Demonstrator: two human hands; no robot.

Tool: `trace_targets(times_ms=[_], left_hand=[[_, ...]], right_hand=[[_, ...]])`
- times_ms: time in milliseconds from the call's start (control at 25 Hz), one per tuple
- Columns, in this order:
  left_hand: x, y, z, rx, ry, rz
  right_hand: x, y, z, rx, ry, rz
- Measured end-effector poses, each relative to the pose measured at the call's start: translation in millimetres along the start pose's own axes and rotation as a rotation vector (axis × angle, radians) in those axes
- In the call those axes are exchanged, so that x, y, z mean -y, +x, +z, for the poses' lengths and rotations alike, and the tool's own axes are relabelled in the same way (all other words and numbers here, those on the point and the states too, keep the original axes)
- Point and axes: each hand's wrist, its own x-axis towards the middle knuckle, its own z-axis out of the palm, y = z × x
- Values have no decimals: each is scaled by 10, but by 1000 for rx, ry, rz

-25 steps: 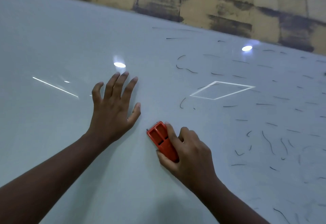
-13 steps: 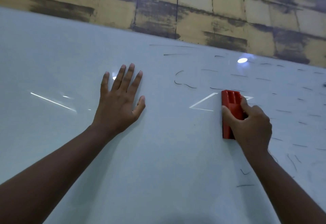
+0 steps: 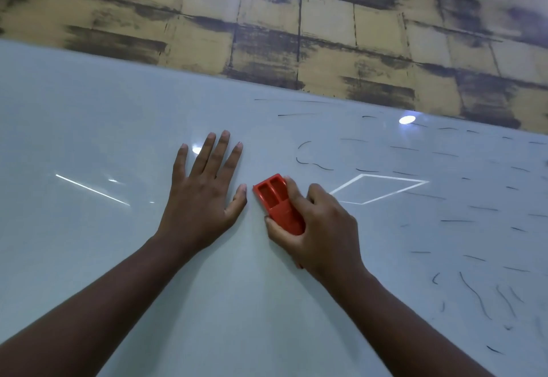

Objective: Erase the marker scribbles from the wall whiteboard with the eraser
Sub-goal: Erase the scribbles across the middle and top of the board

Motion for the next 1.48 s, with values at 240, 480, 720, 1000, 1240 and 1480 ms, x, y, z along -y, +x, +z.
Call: trace_targets(times_ms=[240,480,720,1000,1240,1480], left_hand=[[-2,-27,41,-59,-20,5],[-19,-21,55,-77,-6,6],[-8,-17,39,-56,-6,0],[-4,-30,45,-64,-20,3],[-52,-35,43,-54,-20,-7],[-39,-39,53,-40,-25,-10]], right_hand=[[-813,534,-138,-177,-28,427],[-565,795,-27,-218,6,498],[107,820,159,-51,23,37],[-861,1207,-159,-159,-10,510],[-859,1286,-32,-224,5,664],[310,1664,267,-77,85,273]])
